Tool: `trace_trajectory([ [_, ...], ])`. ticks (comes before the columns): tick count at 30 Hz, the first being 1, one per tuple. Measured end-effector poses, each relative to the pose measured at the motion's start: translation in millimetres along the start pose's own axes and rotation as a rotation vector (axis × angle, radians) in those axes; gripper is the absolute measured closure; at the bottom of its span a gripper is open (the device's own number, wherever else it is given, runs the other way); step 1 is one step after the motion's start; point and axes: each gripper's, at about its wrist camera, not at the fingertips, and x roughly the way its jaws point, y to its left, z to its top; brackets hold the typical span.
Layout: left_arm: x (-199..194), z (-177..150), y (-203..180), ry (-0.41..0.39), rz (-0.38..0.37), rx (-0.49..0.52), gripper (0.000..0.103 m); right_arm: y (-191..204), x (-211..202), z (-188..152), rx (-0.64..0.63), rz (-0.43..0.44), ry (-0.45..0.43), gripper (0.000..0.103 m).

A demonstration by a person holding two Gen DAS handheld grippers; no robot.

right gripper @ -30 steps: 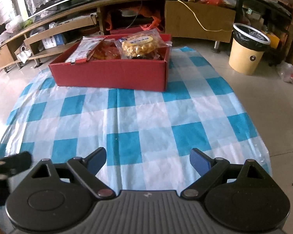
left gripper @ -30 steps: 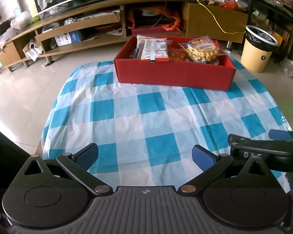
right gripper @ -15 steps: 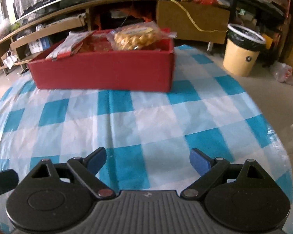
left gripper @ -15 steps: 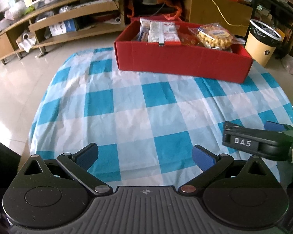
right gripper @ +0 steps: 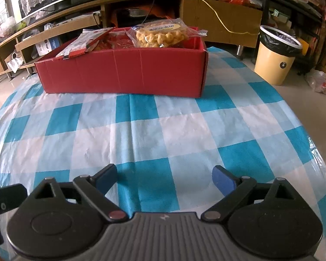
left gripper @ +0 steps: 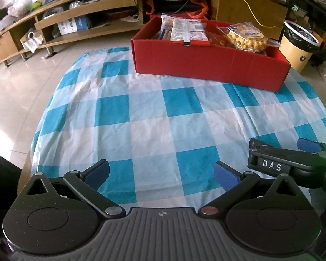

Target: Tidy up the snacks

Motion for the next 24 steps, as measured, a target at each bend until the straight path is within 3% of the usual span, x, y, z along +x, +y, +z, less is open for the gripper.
trace_trajectory([
  [24,8.1,3.7,-3.7,0.024,-0.016,-0.013,0.000,-1.0,1.5,-0.6,-0.007,0.003,-0.001,0.006],
])
